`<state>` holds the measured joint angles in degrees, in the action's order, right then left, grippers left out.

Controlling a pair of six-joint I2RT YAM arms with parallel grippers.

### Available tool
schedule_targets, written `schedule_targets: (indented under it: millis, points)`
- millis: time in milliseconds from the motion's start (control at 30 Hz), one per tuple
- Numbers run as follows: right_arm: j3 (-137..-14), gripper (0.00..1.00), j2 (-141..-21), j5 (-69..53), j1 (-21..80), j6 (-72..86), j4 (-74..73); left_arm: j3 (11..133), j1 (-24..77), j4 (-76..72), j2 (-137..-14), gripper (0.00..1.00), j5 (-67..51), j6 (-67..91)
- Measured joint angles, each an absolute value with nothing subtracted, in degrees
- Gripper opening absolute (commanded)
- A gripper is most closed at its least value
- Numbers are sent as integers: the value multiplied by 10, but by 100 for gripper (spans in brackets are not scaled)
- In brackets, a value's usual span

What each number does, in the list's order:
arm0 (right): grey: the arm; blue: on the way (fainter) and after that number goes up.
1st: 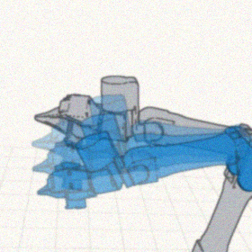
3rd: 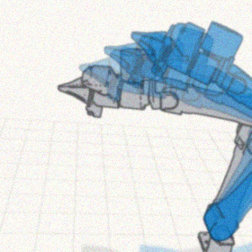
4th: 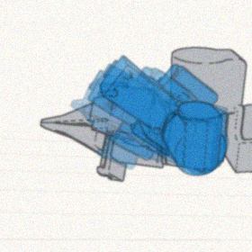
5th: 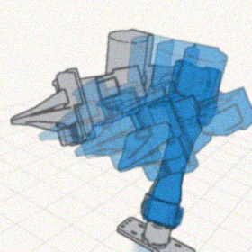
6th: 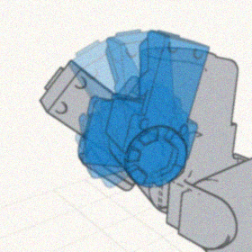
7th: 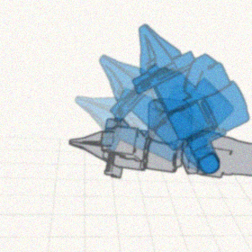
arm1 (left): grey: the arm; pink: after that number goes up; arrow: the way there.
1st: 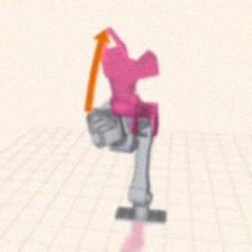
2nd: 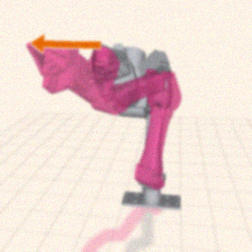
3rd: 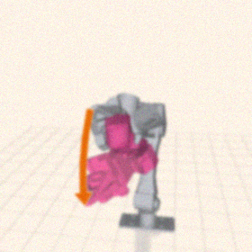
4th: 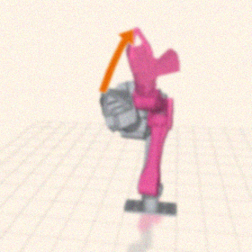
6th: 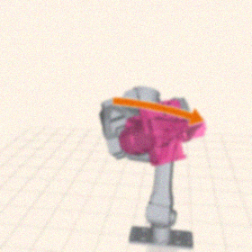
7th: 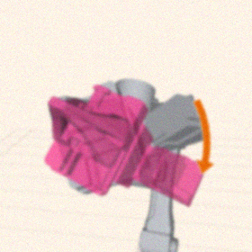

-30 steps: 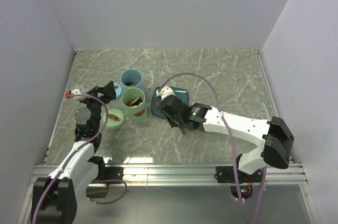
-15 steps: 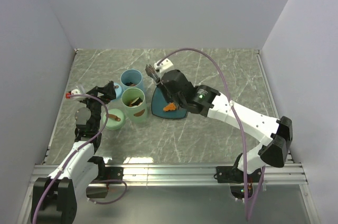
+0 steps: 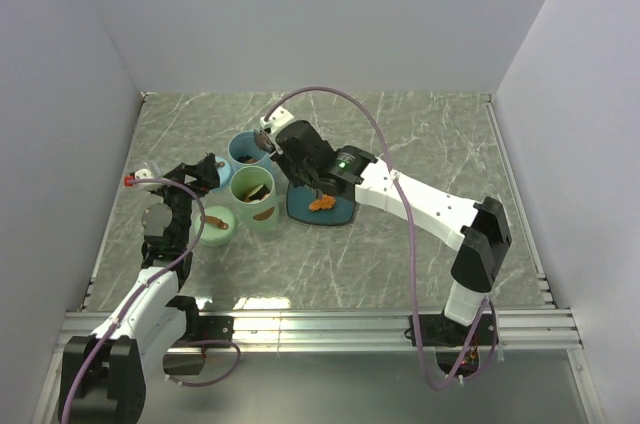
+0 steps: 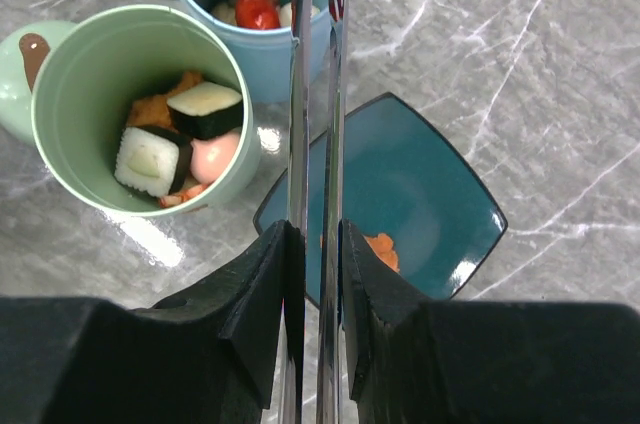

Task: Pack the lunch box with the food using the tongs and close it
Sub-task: Place the food into the lunch box

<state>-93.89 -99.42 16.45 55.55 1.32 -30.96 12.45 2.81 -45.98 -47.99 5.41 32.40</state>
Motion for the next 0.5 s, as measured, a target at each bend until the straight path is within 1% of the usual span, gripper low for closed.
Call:
schedule_targets:
  millis: [133,167,233,267,400,500]
  points:
    - [-956,37,-1006,155,551,3,-312,124,28,-460,-480,99,54,324]
    - [-959,41,-1007,153,551,1,-311,124,28,-460,-480,99,54,324]
    - [-966,45,-1007,152,550,-1,-310,124,28,-460,-480,99,54,324]
    - [-969,48,-1007,152,550,-2,-309,124,28,-460,-480,99,54,324]
    - [-975,51,-1007,149,550,-4,-307,124,28,-460,-480,99,54,324]
    - [-975,51,-1007,149,550,-5,-307,124,28,-460,-480,100,54,324]
